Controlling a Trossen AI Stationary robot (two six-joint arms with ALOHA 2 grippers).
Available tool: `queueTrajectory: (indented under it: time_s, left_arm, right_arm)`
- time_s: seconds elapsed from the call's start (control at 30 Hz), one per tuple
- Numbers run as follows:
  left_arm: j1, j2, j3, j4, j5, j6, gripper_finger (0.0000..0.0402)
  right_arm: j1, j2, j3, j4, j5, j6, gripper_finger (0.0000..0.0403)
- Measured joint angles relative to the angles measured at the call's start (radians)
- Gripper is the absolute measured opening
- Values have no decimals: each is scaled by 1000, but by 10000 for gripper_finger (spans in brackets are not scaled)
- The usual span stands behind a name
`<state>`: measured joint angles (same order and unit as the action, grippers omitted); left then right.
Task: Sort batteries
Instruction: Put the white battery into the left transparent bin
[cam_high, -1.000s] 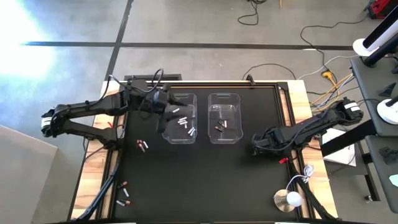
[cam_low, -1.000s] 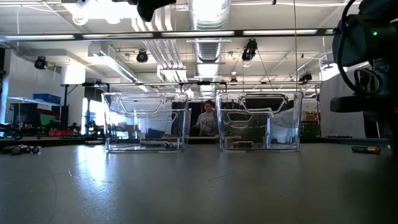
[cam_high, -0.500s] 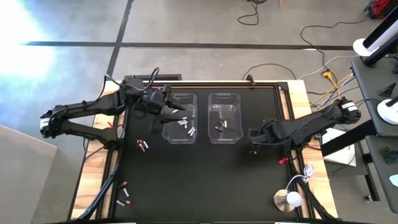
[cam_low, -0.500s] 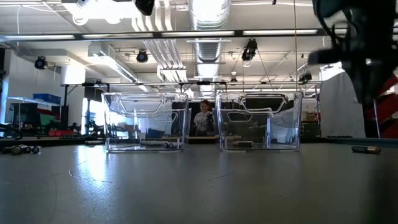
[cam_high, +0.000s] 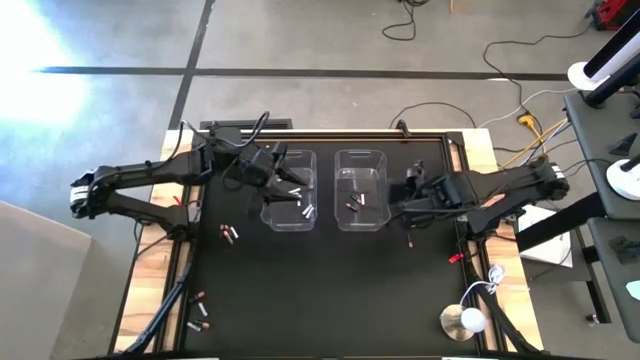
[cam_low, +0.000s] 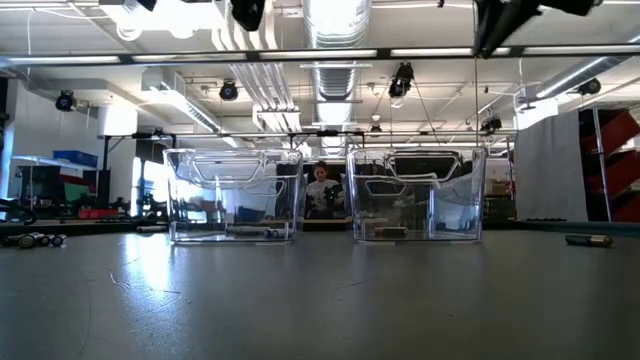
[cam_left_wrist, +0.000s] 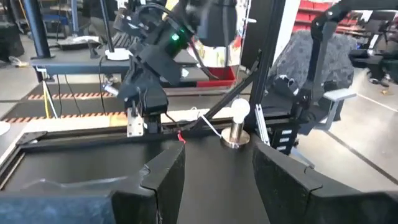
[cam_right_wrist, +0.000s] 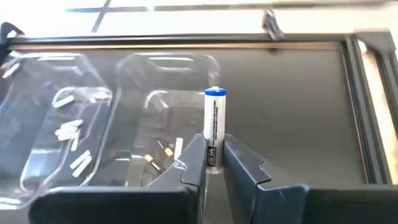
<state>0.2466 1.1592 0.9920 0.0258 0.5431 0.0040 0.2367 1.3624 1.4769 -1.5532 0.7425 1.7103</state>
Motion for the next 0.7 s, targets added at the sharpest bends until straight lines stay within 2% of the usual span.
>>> queueTrajectory:
  time_s: [0.1,0.27,0.37,0.5,0.7]
  left_arm:
    - [0,34,0,106,23,-23,166]
    - [3,94,0,373,102,-150,166]
    - [3,136,0,470,105,-216,166]
    - [3,178,3,546,105,-269,166]
    - [3,220,5,688,105,-353,166]
  right_arm:
    - [2,61,79,62,25,-155,33]
    - [33,154,194,339,41,-600,33]
    - [43,205,269,481,40,-817,33]
    - [53,260,394,544,22,-951,33]
    - [84,337,572,544,16,-1079,33]
